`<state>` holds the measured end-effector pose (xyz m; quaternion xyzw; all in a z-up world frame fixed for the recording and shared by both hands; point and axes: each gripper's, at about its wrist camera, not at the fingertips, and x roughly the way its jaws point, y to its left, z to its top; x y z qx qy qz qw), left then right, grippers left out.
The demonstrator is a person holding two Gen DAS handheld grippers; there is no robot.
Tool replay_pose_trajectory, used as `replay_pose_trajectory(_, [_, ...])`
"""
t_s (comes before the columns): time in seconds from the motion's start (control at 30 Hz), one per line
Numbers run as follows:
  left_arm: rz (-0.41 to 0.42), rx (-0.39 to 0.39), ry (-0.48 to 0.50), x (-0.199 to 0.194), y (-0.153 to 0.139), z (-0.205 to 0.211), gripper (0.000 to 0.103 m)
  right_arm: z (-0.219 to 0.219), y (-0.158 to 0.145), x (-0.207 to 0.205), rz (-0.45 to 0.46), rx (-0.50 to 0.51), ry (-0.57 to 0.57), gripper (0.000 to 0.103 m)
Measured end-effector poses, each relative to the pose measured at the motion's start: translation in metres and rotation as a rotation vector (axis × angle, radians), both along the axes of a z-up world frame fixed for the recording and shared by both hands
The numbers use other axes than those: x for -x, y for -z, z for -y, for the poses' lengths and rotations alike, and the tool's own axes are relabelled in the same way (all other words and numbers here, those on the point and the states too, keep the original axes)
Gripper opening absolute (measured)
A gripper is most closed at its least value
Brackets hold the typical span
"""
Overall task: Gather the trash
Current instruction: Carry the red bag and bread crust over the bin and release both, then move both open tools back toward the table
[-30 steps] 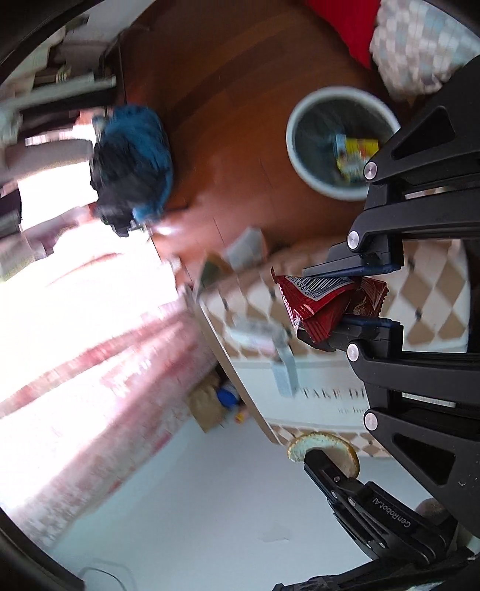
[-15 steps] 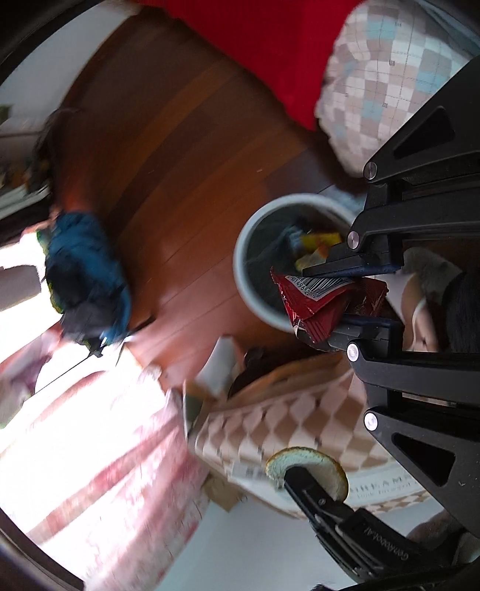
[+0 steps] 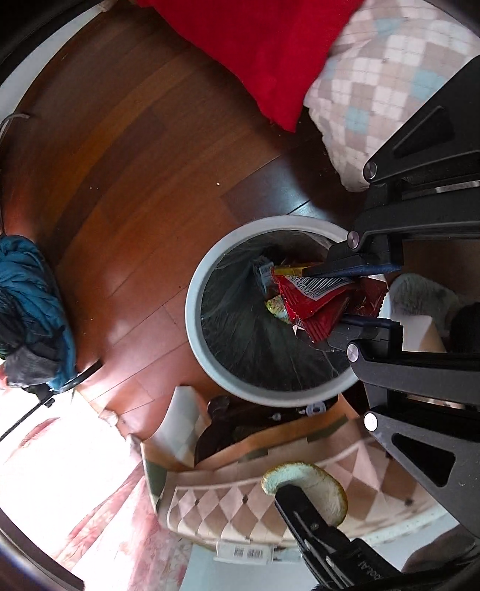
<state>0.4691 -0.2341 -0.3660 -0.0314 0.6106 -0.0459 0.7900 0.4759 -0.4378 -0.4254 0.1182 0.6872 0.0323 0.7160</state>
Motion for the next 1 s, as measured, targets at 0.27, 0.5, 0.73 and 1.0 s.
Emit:
replay_pose_trajectory(0.27, [-0.001,-0.043,-0.027,-0.001,0.009,-0.008,0.088,-0.006,0.023,-0.007,-0.037,0.031,-0.021,0.076])
replay_pose_trajectory(0.5, [0.000,-0.096,-0.045,0.003,0.012,-0.017,0.096,-0.007,0.017,-0.002,-0.043,0.116,-0.032,0.103])
replay_pose_trajectory(0.73, [0.009,-0.111,-0.064,0.012,0.006,-0.024,0.096,-0.008,-0.009,0.005,-0.009,0.156,-0.039,0.103])
replay_pose_trajectory(1.0, [0.048,-0.111,-0.087,0.026,-0.020,-0.030,0.096,-0.010,-0.053,0.022,0.048,0.155,-0.024,0.103])
